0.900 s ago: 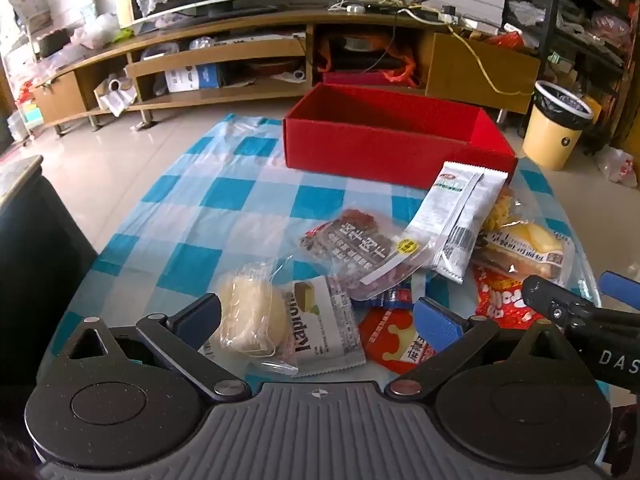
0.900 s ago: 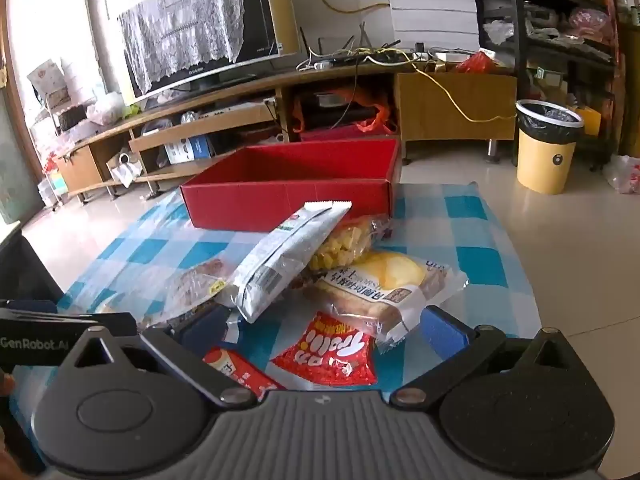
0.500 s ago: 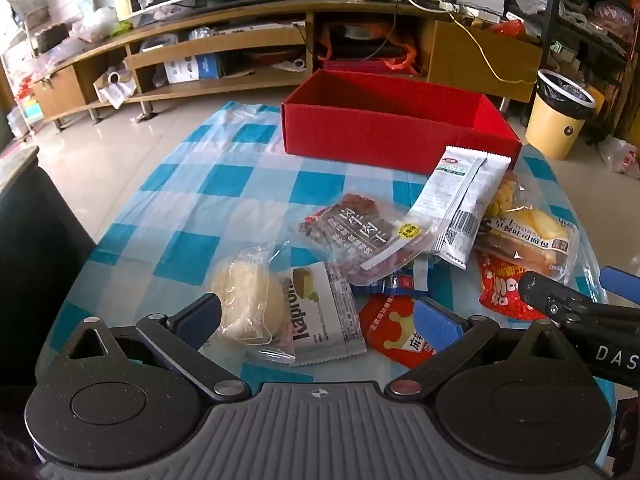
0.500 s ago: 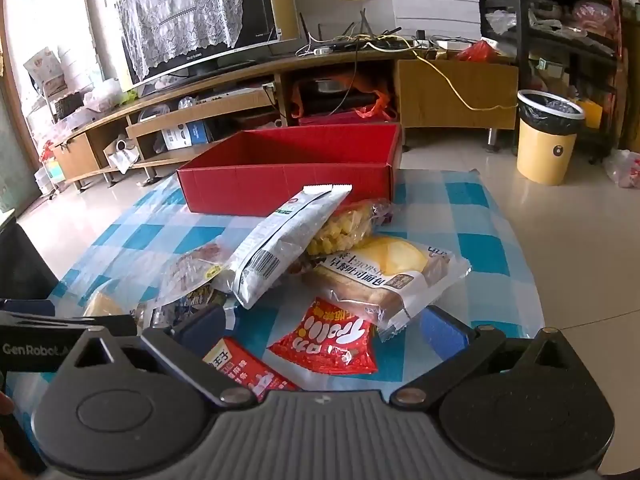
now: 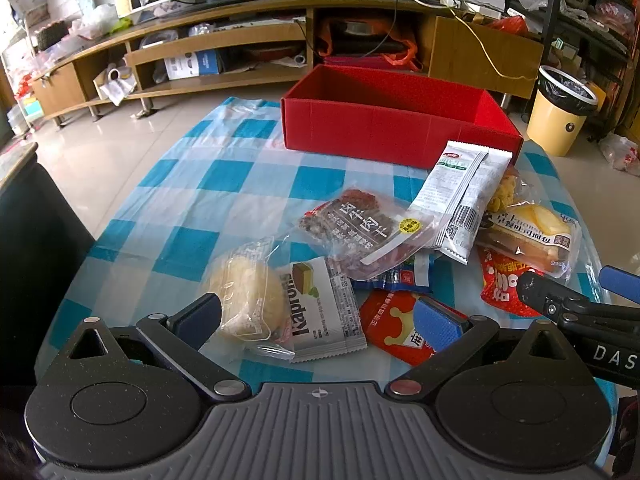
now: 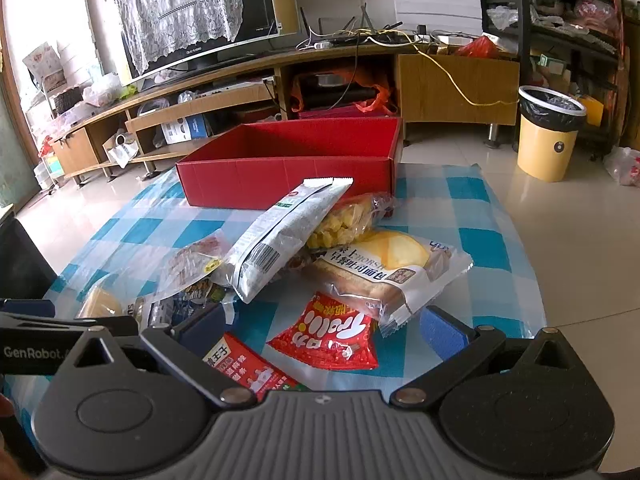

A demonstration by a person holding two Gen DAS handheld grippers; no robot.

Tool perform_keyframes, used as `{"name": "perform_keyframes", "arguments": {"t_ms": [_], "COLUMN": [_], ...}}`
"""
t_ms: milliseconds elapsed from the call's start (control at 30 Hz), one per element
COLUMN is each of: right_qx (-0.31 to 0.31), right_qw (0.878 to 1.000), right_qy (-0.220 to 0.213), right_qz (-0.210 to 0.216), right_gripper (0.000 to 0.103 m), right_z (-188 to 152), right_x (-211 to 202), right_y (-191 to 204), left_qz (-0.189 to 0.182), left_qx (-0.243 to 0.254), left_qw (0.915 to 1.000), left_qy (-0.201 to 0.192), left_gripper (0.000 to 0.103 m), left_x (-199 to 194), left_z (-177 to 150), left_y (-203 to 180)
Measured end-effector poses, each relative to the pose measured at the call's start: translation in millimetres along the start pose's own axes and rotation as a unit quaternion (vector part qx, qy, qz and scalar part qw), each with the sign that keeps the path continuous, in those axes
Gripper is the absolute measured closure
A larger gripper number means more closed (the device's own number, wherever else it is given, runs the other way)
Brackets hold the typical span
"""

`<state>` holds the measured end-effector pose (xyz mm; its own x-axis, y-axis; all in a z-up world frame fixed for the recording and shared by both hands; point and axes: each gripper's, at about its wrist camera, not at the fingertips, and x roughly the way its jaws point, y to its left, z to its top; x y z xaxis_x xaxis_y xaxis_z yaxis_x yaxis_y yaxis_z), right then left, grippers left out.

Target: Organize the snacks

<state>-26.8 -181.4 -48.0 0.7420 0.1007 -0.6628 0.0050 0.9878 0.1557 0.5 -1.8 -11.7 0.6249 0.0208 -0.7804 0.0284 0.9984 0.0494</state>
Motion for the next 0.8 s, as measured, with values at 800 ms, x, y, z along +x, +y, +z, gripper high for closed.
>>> {"name": "perform_keyframes", "arguments": {"t_ms": [800], "right_qx": [0.002], "right_qw": [1.000], "right_qy": [0.008], "right_qz": [0.001], "right_gripper": [0.000], "right_z": [-1.7], "right_x": [2.8], "right_y": [-1.2], "left_qz": [0.003], "left_qx": [0.003], "left_qw": [1.0000], "left_qy": [0.001], "left_gripper": [0.001], "left_x": [0.5], "left_z": [-2.4], "left_y": [0.9]}}
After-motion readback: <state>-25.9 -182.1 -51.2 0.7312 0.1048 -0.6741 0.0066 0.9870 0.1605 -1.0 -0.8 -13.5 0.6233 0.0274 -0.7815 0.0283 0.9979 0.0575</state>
